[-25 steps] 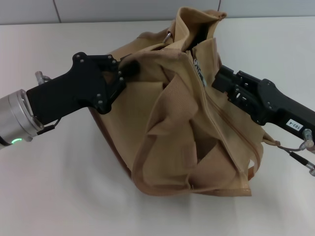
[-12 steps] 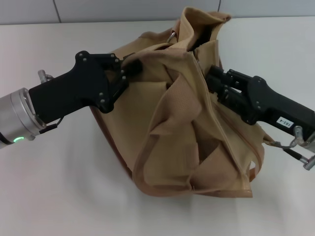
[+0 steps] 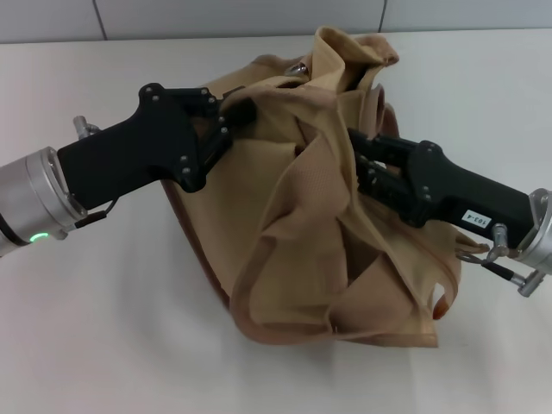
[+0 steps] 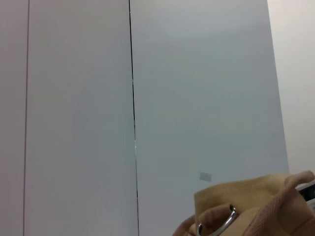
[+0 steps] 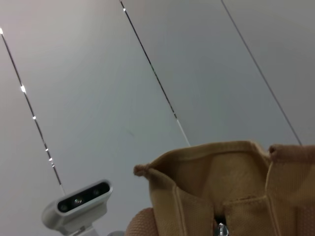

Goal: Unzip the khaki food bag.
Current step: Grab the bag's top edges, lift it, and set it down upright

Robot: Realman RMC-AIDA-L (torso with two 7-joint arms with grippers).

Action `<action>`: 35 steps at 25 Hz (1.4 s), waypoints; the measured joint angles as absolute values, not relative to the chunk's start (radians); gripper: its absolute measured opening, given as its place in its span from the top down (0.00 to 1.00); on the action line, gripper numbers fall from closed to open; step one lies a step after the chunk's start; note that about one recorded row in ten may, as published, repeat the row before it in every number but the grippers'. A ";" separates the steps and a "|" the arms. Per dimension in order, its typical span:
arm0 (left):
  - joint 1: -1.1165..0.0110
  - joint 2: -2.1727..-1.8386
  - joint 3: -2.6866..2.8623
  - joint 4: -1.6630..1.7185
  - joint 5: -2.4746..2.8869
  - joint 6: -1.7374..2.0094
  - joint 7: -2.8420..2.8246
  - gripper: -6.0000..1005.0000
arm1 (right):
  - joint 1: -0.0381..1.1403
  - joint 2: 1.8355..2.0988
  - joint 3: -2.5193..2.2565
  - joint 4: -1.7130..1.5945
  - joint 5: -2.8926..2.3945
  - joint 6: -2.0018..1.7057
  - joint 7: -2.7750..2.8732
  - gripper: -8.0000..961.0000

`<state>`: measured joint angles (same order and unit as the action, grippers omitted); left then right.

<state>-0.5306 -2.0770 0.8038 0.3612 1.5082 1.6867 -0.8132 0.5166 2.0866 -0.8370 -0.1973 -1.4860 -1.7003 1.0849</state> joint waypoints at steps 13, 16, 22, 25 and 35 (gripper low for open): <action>-0.536 -2.077 0.800 0.360 1.508 1.681 -0.813 0.89 | 0.542 2.088 -0.892 -0.194 -1.486 -1.694 1.092 0.71; -0.538 -2.077 0.799 0.360 1.507 1.676 -0.813 0.89 | 0.545 2.087 -0.906 -0.195 -1.486 -1.701 1.099 0.75; -0.542 -2.077 0.799 0.360 1.506 1.662 -0.813 0.89 | 0.541 2.081 -0.923 -0.202 -1.486 -1.756 1.133 0.82; -0.544 -2.077 0.799 0.361 1.506 1.654 -0.812 0.88 | 0.534 2.079 -0.924 -0.211 -1.486 -1.780 1.152 0.82; -0.555 -2.077 0.804 0.361 1.506 1.640 -0.808 0.88 | 0.520 2.077 -0.915 -0.230 -1.485 -1.784 1.212 0.79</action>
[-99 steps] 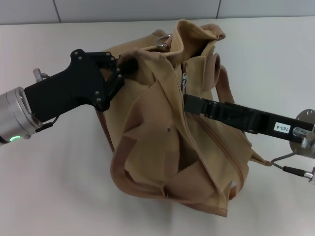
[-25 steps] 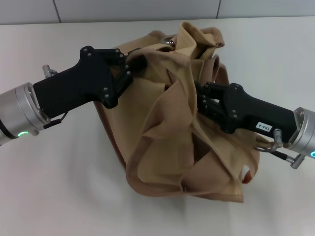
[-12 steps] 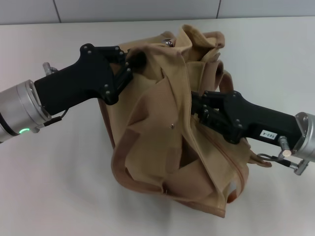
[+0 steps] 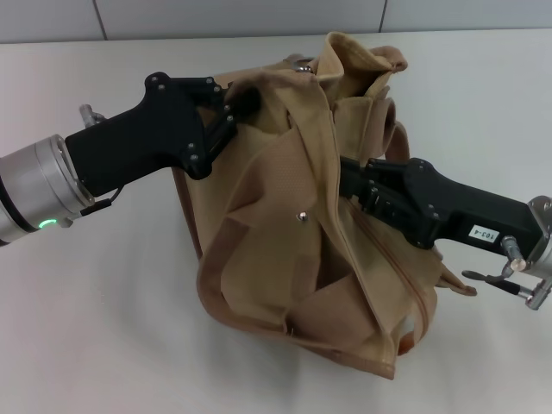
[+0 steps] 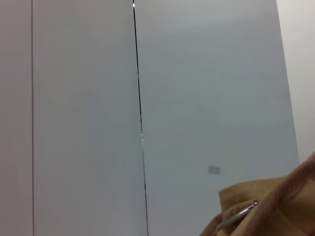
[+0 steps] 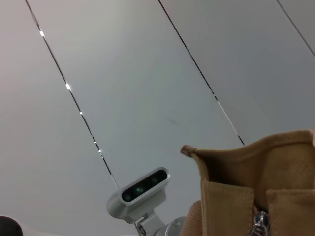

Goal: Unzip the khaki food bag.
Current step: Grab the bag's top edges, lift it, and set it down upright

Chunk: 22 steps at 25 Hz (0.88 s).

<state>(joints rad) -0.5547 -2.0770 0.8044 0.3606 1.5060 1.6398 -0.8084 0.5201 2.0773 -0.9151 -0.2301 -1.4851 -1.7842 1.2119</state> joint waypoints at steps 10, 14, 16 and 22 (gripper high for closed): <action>-0.556 -2.077 0.801 0.359 1.506 1.639 -0.805 0.88 | 0.518 2.078 -0.913 -0.245 -1.478 -1.675 1.281 0.76; -0.561 -2.077 0.801 0.354 1.506 1.636 -0.804 0.88 | 0.518 2.078 -0.906 -0.244 -1.477 -1.667 1.281 0.74; -0.561 -2.077 0.801 0.353 1.506 1.636 -0.804 0.88 | 0.517 2.078 -0.901 -0.244 -1.477 -1.663 1.281 0.73; -0.563 -2.078 0.805 0.353 1.506 1.636 -0.804 0.88 | 0.521 2.082 -0.885 -0.242 -1.477 -1.630 1.278 0.64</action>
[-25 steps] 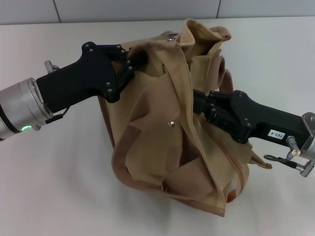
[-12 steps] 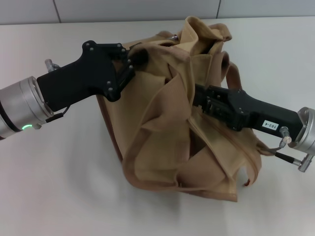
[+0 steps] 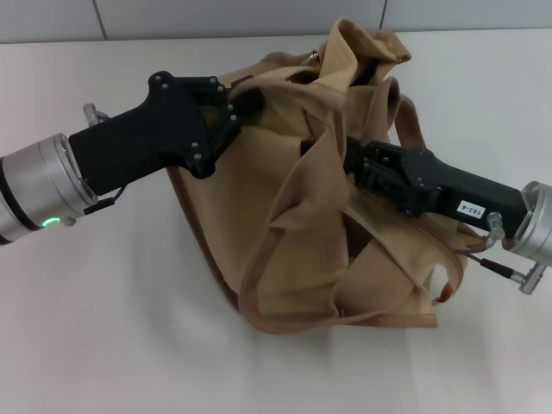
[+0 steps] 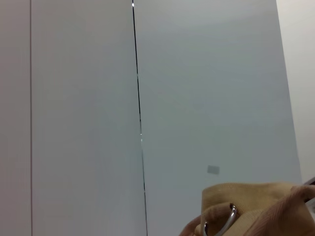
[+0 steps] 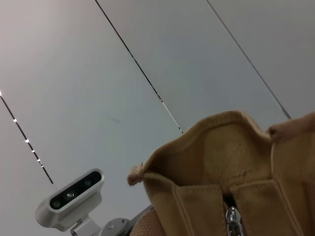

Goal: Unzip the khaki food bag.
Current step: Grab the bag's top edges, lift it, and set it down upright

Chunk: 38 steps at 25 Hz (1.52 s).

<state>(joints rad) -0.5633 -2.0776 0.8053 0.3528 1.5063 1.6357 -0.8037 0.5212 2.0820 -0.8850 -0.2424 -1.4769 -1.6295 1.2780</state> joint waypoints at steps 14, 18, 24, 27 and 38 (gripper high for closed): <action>-0.571 -2.079 0.806 0.351 1.507 1.642 -0.804 0.87 | 0.532 2.086 -0.825 -0.231 -1.471 -1.599 1.274 0.64; -0.573 -2.078 0.807 0.351 1.507 1.642 -0.804 0.87 | 0.531 2.088 -0.820 -0.227 -1.459 -1.582 1.265 0.64; -0.576 -2.078 0.807 0.346 1.507 1.642 -0.804 0.87 | 0.544 2.089 -0.826 -0.203 -1.446 -1.553 1.229 0.64; -0.583 -2.078 0.807 0.338 1.507 1.643 -0.804 0.87 | 0.559 2.089 -0.833 -0.193 -1.451 -1.542 1.205 0.64; -0.591 -2.079 0.807 0.331 1.506 1.645 -0.804 0.87 | 0.590 2.089 -0.904 -0.197 -1.456 -1.540 1.193 0.65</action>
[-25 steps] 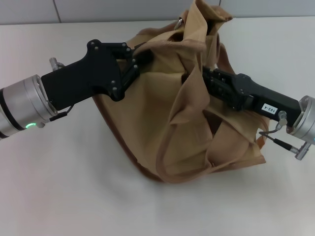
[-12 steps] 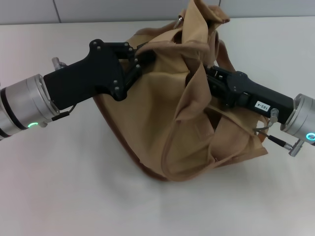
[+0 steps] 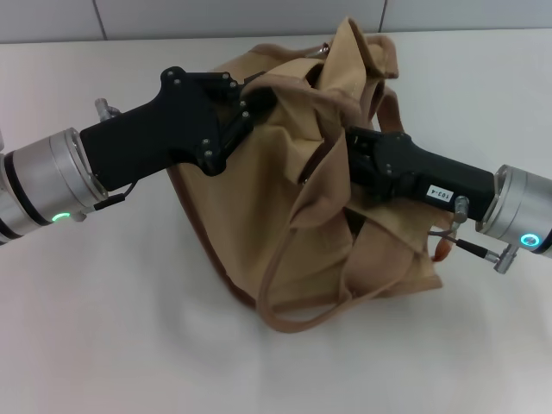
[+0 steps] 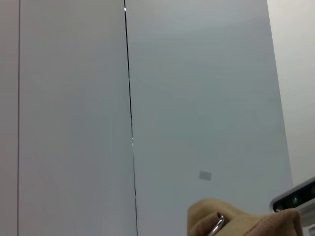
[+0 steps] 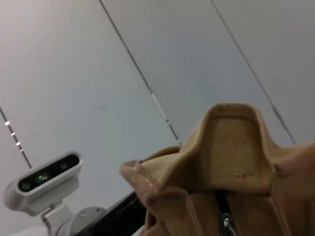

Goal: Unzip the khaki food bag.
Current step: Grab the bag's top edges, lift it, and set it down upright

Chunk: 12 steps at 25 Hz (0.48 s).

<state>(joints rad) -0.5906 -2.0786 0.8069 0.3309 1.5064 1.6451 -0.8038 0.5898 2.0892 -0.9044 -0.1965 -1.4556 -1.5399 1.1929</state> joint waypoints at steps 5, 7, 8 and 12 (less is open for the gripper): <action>-0.591 -2.079 0.807 0.329 1.506 1.646 -0.804 0.87 | 0.593 2.089 -0.922 -0.201 -1.456 -1.549 1.192 0.68; -0.591 -2.079 0.807 0.329 1.506 1.646 -0.804 0.87 | 0.593 2.087 -0.927 -0.201 -1.457 -1.557 1.192 0.71; -0.591 -2.079 0.807 0.329 1.506 1.646 -0.804 0.87 | 0.593 2.087 -0.927 -0.201 -1.457 -1.557 1.192 0.72; -0.590 -2.079 0.806 0.328 1.506 1.646 -0.804 0.87 | 0.591 2.083 -0.937 -0.201 -1.457 -1.583 1.192 0.78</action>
<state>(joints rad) -0.5905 -2.0785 0.8055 0.3282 1.5062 1.6463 -0.8038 0.5911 2.0833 -0.9369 -0.2013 -1.4574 -1.5826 1.1924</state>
